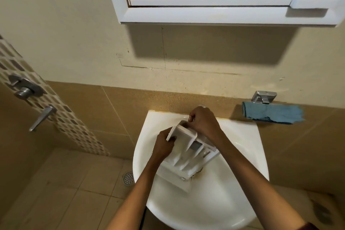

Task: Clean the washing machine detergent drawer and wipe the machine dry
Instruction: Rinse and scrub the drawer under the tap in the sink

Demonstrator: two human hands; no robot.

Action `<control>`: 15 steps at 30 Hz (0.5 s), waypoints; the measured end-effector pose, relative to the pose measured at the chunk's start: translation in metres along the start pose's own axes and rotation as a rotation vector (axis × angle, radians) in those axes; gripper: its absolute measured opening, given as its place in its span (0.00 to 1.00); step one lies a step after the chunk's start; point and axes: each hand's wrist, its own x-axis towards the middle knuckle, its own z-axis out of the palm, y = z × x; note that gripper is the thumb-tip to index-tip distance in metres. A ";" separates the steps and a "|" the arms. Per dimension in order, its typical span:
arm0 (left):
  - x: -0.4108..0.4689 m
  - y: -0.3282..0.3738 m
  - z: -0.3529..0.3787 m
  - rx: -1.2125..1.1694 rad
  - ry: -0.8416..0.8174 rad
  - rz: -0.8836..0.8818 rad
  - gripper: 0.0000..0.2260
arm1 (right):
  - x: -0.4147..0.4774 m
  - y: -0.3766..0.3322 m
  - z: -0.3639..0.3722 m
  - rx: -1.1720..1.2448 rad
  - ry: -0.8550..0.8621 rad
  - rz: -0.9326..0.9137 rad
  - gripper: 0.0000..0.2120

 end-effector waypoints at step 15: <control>0.000 -0.001 -0.001 0.056 0.008 0.009 0.14 | 0.002 0.001 -0.009 0.075 -0.135 -0.005 0.08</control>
